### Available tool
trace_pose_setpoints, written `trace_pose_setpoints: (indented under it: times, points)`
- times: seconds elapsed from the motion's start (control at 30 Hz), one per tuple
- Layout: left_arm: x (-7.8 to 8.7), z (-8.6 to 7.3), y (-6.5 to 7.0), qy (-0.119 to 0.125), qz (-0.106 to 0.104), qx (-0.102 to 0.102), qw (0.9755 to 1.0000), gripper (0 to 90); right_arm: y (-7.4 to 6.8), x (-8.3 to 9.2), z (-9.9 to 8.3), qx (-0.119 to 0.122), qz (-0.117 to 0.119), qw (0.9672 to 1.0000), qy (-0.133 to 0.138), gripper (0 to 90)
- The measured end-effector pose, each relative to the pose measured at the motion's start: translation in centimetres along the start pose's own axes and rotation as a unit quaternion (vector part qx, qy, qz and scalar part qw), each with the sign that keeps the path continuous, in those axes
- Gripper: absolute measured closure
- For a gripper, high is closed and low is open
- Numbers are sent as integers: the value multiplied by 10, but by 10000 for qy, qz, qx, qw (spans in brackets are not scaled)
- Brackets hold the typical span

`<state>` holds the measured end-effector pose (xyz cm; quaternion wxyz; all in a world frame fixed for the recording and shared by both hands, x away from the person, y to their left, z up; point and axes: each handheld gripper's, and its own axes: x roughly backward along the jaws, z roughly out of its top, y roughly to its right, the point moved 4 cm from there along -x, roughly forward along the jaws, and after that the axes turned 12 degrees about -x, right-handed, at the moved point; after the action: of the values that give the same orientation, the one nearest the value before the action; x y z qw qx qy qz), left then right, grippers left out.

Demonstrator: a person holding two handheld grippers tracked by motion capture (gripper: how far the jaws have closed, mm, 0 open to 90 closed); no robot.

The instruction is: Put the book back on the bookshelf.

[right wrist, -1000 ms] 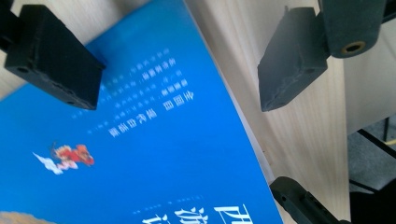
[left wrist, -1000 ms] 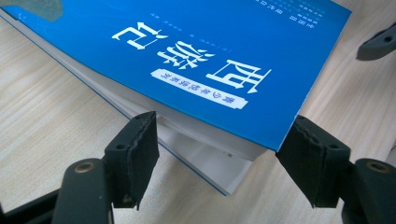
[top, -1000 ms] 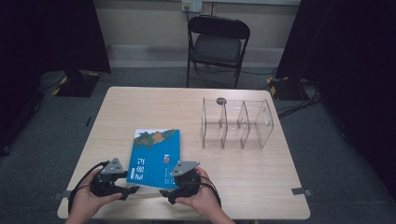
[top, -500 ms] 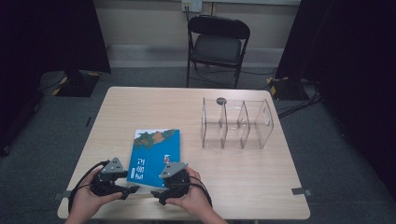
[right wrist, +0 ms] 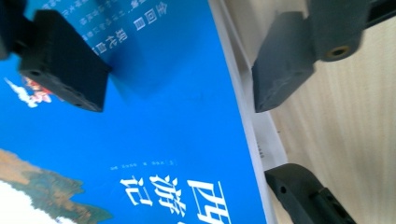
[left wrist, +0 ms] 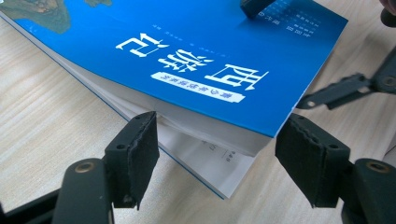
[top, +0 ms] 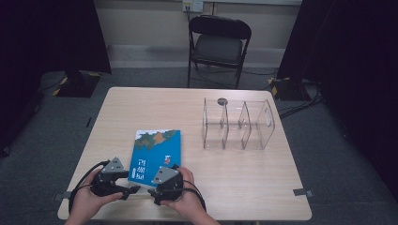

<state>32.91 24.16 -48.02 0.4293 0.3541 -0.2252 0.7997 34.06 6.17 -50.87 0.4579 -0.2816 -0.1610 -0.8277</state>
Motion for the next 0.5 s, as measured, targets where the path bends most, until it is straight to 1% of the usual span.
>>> trace_pose_setpoints:
  times: [0.03,0.07,0.13,0.17,0.2,0.27,0.37,0.47,0.5]
  points:
    - [0,0,0,15,7,-16,10000,304,1,0,0,-7,-34,10000,41,257]
    - [0,0,-1,21,-7,2,10000,304,1,0,0,-51,-29,10000,67,257]
    - [0,0,-1,19,-13,-8,10000,304,1,0,0,-38,-25,10000,84,265]
    - [0,0,-1,20,-17,-7,10000,305,1,0,0,-8,-28,9999,96,287]
    - [0,0,-1,22,-22,28,10000,305,0,1,0,84,-9,9999,113,304]
    - [0,0,-1,36,-28,53,10000,305,-1,2,0,101,-11,9999,105,341]
    - [2,0,-2,72,-30,55,10000,316,-3,4,1,200,-5,9998,80,415]
    - [3,-1,-3,149,-78,107,9998,335,-4,6,2,212,0,9997,89,494]
    - [3,-2,-4,168,-64,76,9998,334,-4,7,2,199,13,9998,85,510]
